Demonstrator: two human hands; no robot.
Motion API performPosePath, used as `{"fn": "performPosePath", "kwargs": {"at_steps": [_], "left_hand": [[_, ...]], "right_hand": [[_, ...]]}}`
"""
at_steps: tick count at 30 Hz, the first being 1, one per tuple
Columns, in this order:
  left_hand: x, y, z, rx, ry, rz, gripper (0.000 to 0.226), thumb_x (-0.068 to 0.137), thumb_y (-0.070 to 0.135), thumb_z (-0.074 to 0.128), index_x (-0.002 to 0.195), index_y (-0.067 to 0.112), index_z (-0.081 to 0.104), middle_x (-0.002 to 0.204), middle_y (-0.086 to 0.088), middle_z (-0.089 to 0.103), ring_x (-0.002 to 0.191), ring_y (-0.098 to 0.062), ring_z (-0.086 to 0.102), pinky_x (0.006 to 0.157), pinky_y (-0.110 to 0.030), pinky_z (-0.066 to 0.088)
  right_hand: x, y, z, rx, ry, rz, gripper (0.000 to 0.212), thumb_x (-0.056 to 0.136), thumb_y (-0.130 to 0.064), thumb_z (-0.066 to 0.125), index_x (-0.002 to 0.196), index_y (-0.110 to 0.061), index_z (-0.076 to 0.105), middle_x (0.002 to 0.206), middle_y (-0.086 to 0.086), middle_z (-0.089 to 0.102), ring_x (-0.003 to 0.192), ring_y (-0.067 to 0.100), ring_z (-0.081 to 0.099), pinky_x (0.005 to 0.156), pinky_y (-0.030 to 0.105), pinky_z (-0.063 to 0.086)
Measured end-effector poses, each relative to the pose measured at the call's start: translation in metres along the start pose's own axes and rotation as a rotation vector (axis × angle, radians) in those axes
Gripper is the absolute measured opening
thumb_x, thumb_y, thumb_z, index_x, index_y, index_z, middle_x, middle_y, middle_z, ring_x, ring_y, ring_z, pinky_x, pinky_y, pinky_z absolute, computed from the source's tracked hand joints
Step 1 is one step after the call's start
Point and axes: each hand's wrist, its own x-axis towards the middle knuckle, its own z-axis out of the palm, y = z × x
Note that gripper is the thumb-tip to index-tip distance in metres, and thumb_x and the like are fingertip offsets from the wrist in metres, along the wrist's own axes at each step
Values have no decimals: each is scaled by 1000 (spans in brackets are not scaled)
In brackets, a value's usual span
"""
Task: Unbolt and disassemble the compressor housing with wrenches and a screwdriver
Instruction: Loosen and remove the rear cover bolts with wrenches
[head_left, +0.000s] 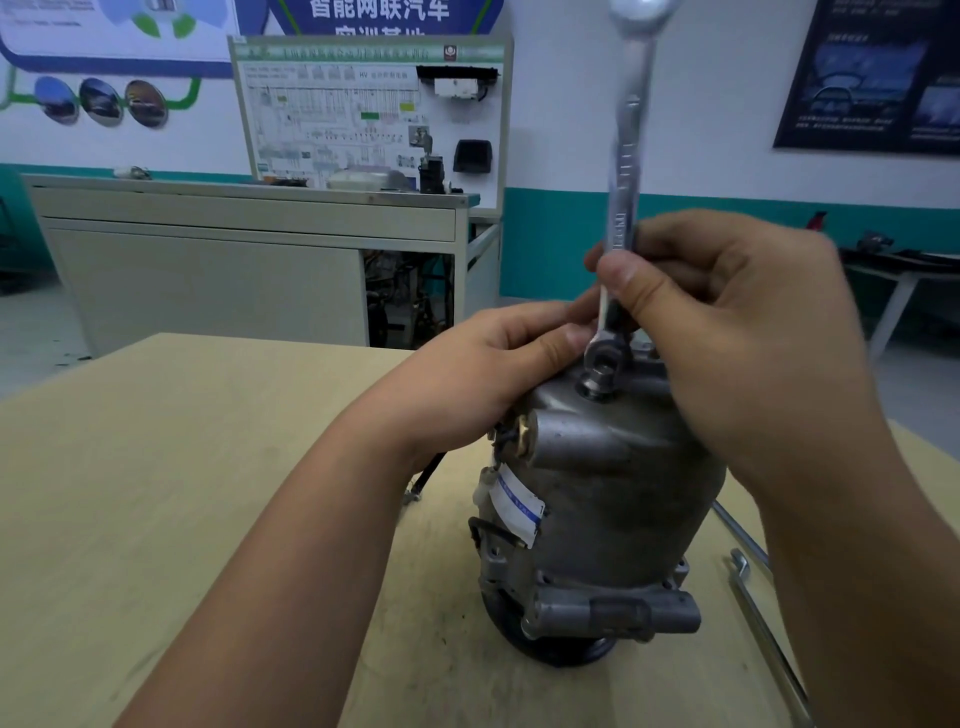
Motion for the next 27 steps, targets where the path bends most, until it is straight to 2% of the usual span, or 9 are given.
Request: {"fn": "performPosePath", "kwargs": {"at_steps": [2,4,6,9,14,18,21,23,27], "left_hand": [[0,0,0,-5,-9,1,28,86,39,52,110,34,66,107,7,71,103,-10,65,89,-28,50],[-1,1,0,18,-4,6,27,86,41,52,108,36,66,106,9,71,102,-8,65,89,-26,50],[-1,1,0,25,3,15,30,81,46,53,105,36,67,105,8,71,102,-9,66,92,-31,49],[-1,3,1,18,-4,19,30,76,55,52,94,38,70,96,8,72,94,-9,67,83,-28,51],[-2,5,2,39,-28,41,28,78,57,48,81,38,69,84,14,69,82,-1,64,70,-16,46],[-2,6,3,52,-26,52,27,86,48,45,74,39,68,77,17,65,77,4,59,70,-14,43],[-1,4,2,54,-36,47,28,91,38,44,76,36,68,82,14,65,80,-2,60,74,-22,43],[-1,2,1,55,-21,34,24,91,36,46,81,34,68,88,10,67,86,-7,63,80,-30,46],[-1,3,1,63,-6,33,20,92,38,49,85,34,68,93,7,69,92,-10,64,88,-35,48]], "right_hand": [[-1,-2,2,-3,-27,-22,25,89,-19,61,76,-40,56,65,-23,64,76,-7,64,72,11,51],[-1,-1,1,14,-43,-3,22,89,-19,60,74,-35,60,72,-22,68,75,-4,65,73,17,53],[-1,0,-3,34,-51,26,17,89,-20,60,75,-29,64,76,-20,69,73,1,67,72,24,54],[0,-1,-8,82,-104,49,18,91,-19,57,76,-28,64,77,-11,69,63,0,62,61,19,52],[-1,1,-8,92,-121,80,24,95,-20,51,74,-24,63,60,11,63,42,13,52,45,31,45],[-1,-1,-7,211,-167,121,27,97,-13,46,74,-19,59,61,5,66,42,14,58,43,28,48],[-1,0,-8,221,-203,132,28,95,-32,45,75,-19,60,67,14,62,49,13,57,49,30,48],[-2,-2,-7,208,-222,123,30,86,-45,51,76,-19,62,68,12,62,50,10,54,50,26,45],[-2,-3,-9,162,-233,111,27,73,-44,50,83,-24,65,72,7,66,51,8,57,53,25,48]]}}
